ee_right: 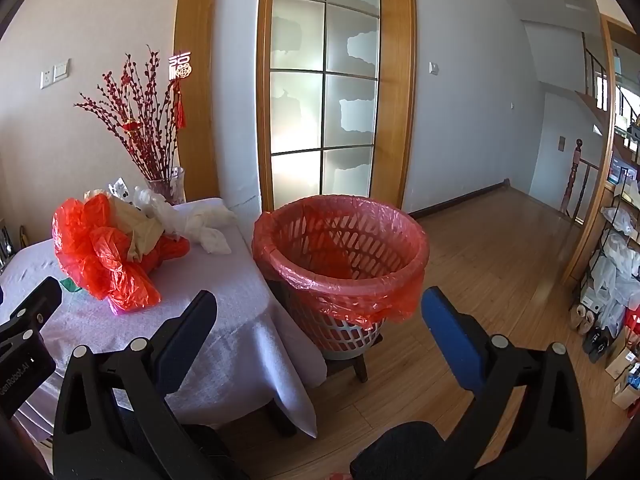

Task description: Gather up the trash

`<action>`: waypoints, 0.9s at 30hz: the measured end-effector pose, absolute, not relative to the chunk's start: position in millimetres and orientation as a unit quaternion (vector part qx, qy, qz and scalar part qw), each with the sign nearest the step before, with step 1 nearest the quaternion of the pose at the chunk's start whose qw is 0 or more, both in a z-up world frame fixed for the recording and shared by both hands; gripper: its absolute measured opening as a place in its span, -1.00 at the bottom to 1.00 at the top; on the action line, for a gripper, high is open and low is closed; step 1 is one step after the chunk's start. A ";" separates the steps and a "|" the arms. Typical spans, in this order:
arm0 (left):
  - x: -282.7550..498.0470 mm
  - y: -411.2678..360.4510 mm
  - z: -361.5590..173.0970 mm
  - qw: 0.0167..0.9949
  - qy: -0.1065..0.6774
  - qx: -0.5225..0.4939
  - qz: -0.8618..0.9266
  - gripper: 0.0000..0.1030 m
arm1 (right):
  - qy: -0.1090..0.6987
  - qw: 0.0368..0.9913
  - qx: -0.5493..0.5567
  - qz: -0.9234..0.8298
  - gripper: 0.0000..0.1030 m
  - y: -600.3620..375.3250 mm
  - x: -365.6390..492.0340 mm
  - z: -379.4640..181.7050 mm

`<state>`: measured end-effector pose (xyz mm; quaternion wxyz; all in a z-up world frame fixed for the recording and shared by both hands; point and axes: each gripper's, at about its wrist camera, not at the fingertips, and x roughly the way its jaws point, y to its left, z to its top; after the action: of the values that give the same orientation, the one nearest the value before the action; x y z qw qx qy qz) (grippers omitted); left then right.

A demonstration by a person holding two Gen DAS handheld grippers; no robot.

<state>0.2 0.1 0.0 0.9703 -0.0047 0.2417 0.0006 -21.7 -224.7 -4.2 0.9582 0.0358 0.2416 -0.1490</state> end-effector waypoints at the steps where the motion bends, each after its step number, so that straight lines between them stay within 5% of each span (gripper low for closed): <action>1: 0.2 0.1 -0.1 0.970 0.242 -0.005 0.001 0.92 | 0.242 0.958 0.036 -0.149 0.97 -224.6 -21.5 -4.0; 27: 0.0 0.3 0.0 0.970 0.241 -0.005 0.001 0.92 | 0.241 0.958 0.035 -0.149 0.97 -221.3 -20.3 -1.7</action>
<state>0.0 0.3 0.0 0.9704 -0.0053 0.2413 0.0010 -20.3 -221.3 -1.7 0.9583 0.0346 0.2411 -0.1491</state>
